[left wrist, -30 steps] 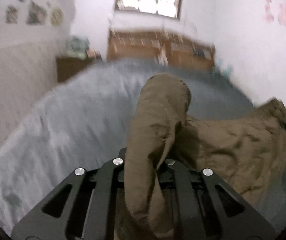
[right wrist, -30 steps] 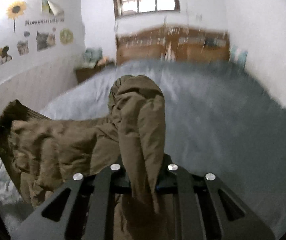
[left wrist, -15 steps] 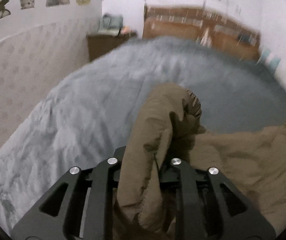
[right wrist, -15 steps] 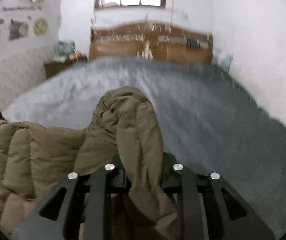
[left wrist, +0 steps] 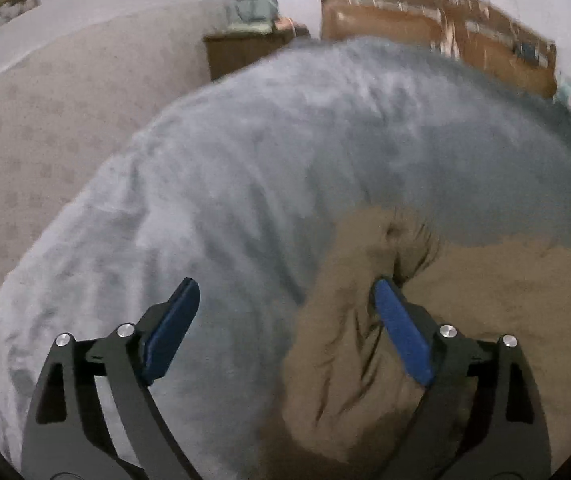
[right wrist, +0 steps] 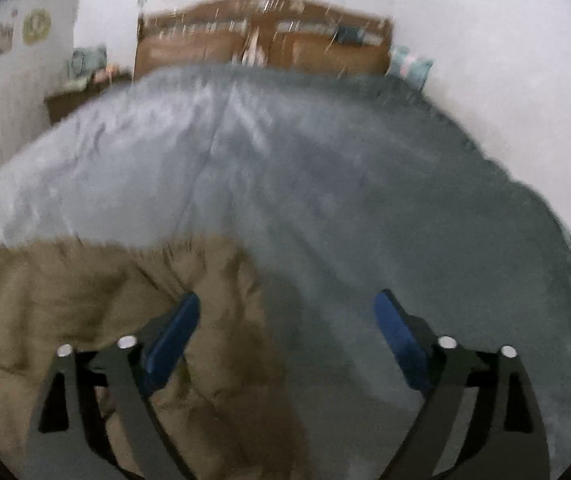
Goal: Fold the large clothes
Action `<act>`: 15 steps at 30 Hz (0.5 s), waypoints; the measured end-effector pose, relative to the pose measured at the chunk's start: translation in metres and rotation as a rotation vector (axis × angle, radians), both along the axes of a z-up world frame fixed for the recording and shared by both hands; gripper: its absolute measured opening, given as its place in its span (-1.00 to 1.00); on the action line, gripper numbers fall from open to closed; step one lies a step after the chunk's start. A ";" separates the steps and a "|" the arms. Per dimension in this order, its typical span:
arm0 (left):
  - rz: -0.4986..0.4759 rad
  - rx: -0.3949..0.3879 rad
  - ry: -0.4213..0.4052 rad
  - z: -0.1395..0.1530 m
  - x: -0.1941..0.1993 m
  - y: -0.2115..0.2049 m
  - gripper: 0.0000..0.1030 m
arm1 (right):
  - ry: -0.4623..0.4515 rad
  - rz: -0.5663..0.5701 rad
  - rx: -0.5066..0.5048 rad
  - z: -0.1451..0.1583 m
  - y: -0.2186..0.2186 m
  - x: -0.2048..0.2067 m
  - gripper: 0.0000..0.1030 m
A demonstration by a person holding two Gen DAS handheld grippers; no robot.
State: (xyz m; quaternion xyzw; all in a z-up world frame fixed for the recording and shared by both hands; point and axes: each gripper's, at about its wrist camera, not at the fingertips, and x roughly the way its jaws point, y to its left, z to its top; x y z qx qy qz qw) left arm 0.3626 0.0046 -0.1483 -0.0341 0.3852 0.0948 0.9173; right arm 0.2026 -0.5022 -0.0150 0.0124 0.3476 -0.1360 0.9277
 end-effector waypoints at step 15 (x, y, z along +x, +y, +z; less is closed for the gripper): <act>-0.233 0.005 -0.144 0.046 -0.053 -0.100 0.94 | -0.052 0.207 0.094 0.016 0.115 -0.027 0.96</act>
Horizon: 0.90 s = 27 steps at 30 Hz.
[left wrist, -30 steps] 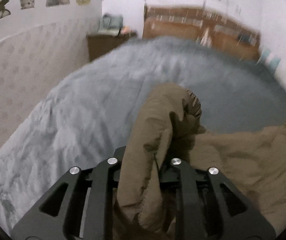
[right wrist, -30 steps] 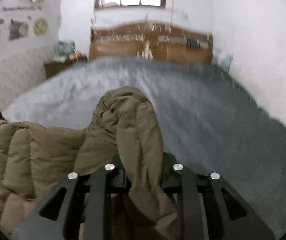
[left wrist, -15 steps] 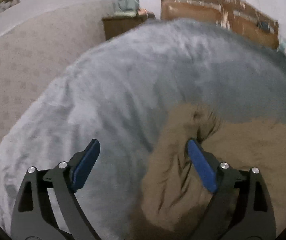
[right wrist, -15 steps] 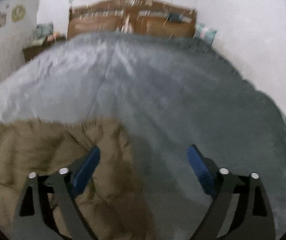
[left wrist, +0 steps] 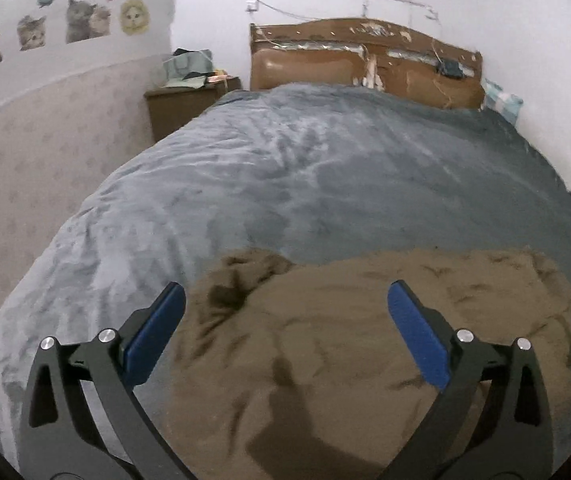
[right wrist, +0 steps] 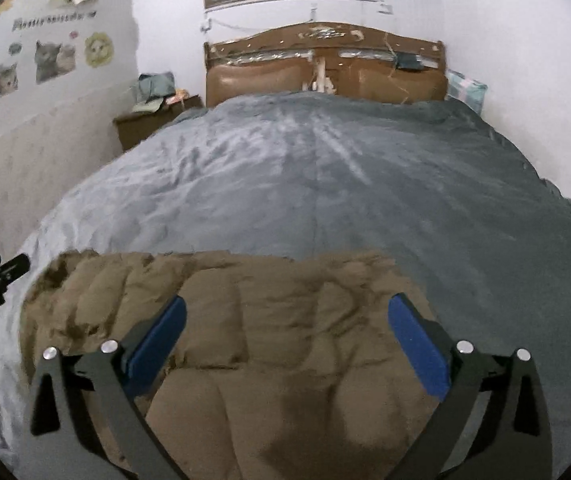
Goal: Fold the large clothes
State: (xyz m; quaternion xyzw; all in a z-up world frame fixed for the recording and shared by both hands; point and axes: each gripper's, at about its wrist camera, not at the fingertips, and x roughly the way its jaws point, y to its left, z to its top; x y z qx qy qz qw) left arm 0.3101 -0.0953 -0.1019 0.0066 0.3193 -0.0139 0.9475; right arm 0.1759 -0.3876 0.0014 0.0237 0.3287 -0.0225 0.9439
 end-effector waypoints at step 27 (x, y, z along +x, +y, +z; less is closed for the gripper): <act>-0.030 -0.003 0.160 -0.132 0.097 -0.028 0.94 | 0.225 0.007 0.013 -0.139 -0.010 0.115 0.97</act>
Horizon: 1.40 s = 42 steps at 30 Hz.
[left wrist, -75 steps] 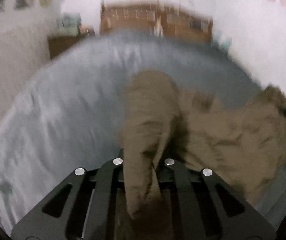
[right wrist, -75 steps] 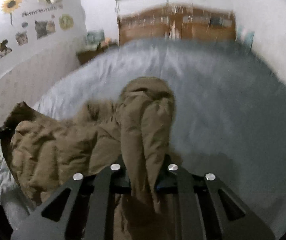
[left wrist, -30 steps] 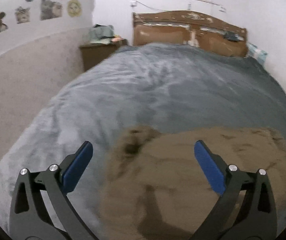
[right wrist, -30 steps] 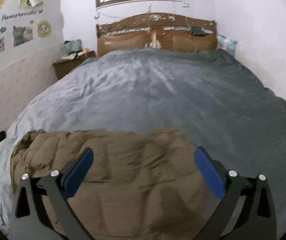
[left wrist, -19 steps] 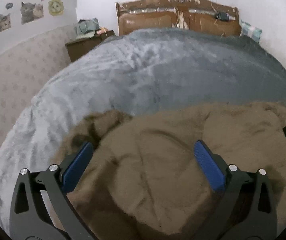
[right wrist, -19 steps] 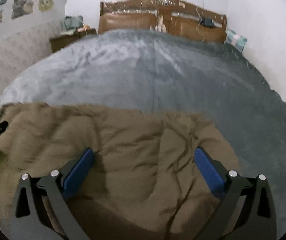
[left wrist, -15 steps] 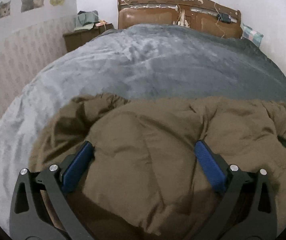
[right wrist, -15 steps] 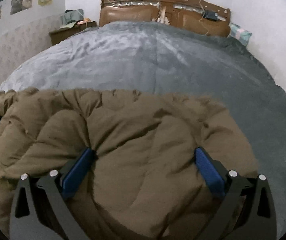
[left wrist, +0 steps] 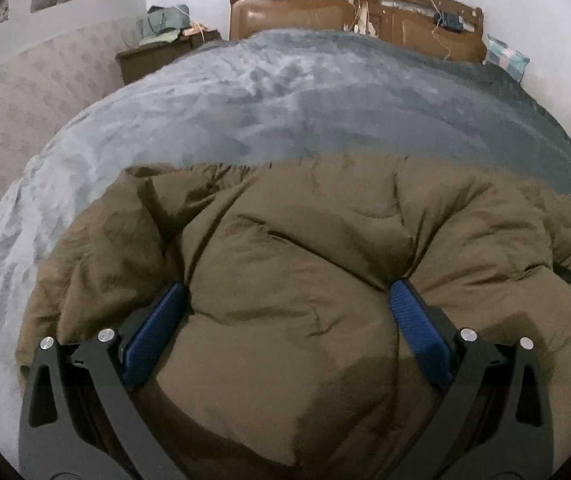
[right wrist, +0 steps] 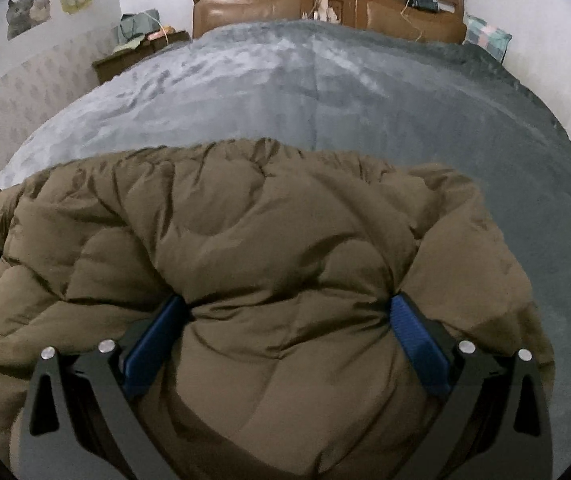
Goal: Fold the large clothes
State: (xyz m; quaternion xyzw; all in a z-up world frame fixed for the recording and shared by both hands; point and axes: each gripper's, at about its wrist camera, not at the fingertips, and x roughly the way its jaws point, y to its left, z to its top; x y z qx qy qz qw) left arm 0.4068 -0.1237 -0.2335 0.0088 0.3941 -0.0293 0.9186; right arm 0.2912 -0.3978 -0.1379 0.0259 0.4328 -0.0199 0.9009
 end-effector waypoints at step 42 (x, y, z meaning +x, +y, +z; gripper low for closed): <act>0.038 -0.020 0.127 0.015 -0.100 0.069 -0.17 | 0.099 0.053 0.320 0.030 -0.092 -0.152 -0.44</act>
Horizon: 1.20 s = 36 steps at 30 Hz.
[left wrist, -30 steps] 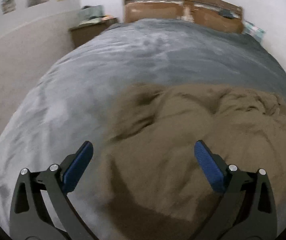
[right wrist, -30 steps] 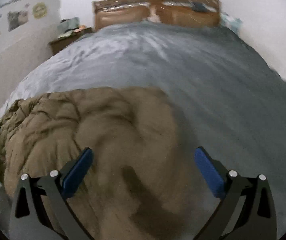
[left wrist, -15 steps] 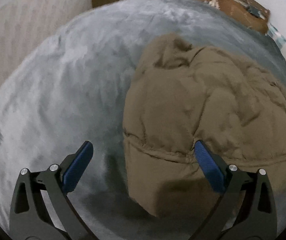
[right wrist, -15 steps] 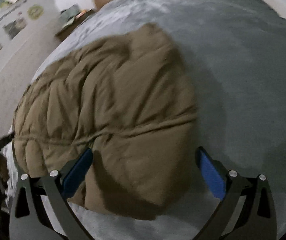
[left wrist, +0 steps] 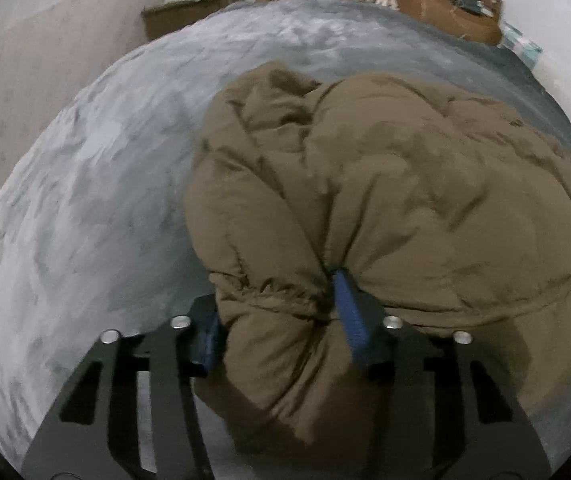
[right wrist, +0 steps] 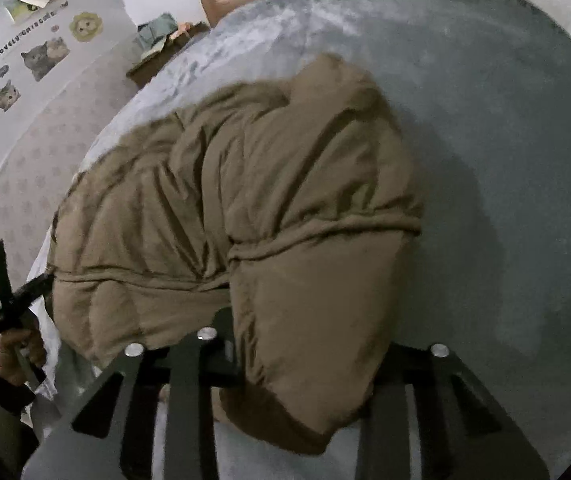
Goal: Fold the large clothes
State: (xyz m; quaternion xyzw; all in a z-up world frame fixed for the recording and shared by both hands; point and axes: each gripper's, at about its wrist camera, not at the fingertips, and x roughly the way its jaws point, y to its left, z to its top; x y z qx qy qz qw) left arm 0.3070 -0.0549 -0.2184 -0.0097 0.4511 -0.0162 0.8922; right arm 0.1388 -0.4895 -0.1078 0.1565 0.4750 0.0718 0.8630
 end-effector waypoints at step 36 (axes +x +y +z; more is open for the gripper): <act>-0.241 -0.172 0.056 0.025 -0.079 -0.028 -0.65 | -0.014 -0.256 -0.303 0.053 -0.058 -0.120 0.96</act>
